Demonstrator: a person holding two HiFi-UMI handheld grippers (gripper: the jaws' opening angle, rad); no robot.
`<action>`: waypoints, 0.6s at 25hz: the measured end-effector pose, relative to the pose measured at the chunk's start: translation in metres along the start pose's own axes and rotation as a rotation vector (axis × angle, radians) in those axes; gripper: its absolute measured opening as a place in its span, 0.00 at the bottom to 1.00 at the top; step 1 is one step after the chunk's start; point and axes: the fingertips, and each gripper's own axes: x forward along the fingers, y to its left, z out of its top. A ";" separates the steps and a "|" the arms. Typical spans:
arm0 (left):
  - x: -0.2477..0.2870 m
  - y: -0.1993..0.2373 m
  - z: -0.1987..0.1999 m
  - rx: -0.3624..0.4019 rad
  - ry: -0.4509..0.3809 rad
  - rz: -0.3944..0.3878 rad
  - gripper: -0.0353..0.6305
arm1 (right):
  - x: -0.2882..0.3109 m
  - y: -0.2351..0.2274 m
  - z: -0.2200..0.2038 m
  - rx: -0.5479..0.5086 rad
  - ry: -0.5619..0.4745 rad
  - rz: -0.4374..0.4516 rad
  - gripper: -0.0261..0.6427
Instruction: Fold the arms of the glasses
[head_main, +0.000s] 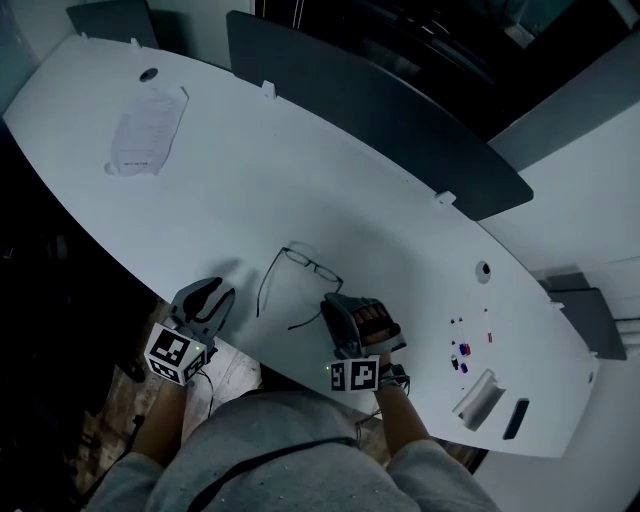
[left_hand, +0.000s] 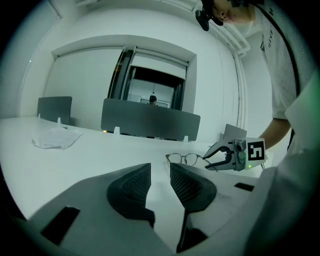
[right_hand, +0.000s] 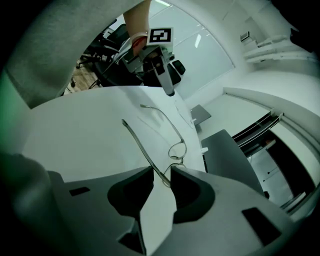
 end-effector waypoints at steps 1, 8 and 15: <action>0.002 0.003 0.001 0.000 0.003 0.006 0.25 | -0.001 -0.004 0.001 0.011 -0.023 -0.005 0.19; 0.001 0.016 0.005 0.010 0.016 0.052 0.25 | -0.008 -0.032 0.010 0.166 -0.185 0.005 0.08; 0.009 0.014 -0.006 0.035 0.068 0.002 0.25 | -0.013 -0.039 0.028 0.381 -0.302 0.099 0.08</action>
